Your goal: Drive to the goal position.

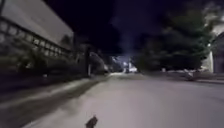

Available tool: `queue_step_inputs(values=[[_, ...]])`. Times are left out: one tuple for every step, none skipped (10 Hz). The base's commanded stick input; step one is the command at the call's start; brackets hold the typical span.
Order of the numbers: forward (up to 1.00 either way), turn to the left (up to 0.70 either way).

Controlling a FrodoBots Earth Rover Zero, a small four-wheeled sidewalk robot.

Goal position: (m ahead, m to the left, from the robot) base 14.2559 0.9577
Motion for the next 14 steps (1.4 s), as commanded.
queue_step_inputs(values=[[0.70, 0.00], [0.70, 0.00], [0.70, 0.00], [0.70, 0.00], [0.70, 0.00], [0.70, 0.00], [0.70, -0.03], [0.70, -0.08], [0.70, -0.13], [0.70, -0.18], [0.70, -0.23], [0.70, -0.29], [0.70, -0.34], [0.70, -0.35]])
